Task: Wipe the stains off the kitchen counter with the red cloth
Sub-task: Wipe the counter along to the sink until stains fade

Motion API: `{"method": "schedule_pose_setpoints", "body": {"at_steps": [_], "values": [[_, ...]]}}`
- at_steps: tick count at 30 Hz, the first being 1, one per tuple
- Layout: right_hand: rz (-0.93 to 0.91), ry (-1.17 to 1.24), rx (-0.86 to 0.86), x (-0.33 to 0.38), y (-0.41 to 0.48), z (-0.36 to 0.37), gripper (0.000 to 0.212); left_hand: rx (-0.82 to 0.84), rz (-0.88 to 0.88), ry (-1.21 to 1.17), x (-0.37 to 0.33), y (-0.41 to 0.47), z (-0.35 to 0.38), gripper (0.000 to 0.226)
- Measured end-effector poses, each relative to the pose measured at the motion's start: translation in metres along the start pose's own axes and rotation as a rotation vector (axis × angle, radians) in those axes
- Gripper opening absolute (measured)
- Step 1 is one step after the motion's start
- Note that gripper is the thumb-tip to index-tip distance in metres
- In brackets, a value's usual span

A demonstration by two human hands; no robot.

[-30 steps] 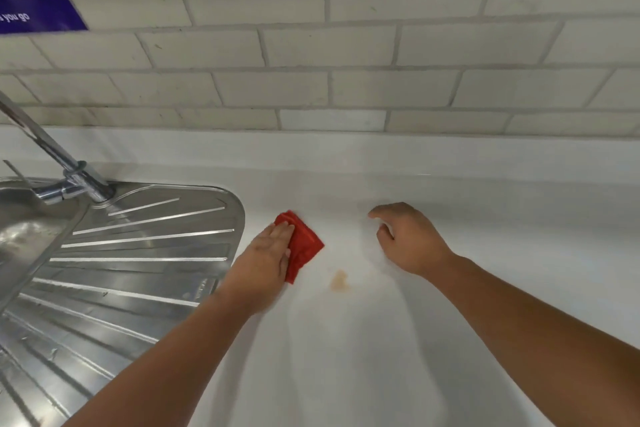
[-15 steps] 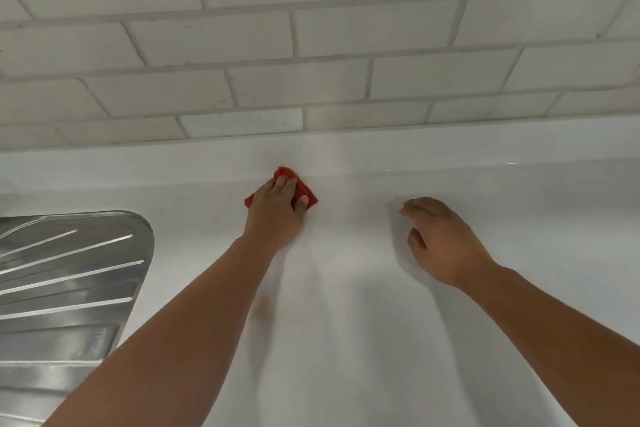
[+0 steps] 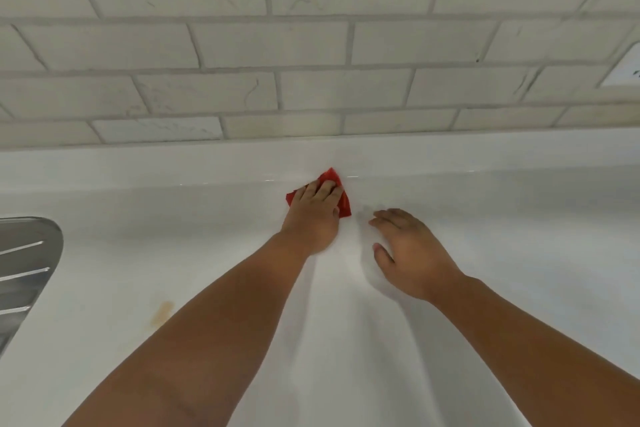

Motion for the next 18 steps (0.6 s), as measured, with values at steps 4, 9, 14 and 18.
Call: {"method": "schedule_pose_setpoints", "body": {"at_steps": [4,9,14,18], "values": [[-0.04,0.029,0.012,0.005,-0.02,-0.007,0.055,0.0,0.003,-0.019,-0.01,-0.047,0.0,0.053],[-0.095,0.069,0.018,0.019,-0.027,-0.002,0.052,0.023,-0.055,-0.009,-0.004,-0.119,0.003,0.058],[-0.155,0.12,0.069,0.056,-0.026,0.004,0.05,0.016,-0.169,-0.03,0.022,-0.192,0.002,0.058],[-0.21,0.132,0.108,0.088,-0.028,0.013,0.05,-0.015,-0.256,-0.067,0.053,-0.239,-0.002,0.059]]}}
Point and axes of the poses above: each hand's wrist, its own y-axis towards the middle knuckle, its own z-axis out of the palm, x = y × z, the point moved 1 cm from there along y, towards the middle knuckle, and after that the axes turned 14 degrees about -z, right-handed, at the moved point
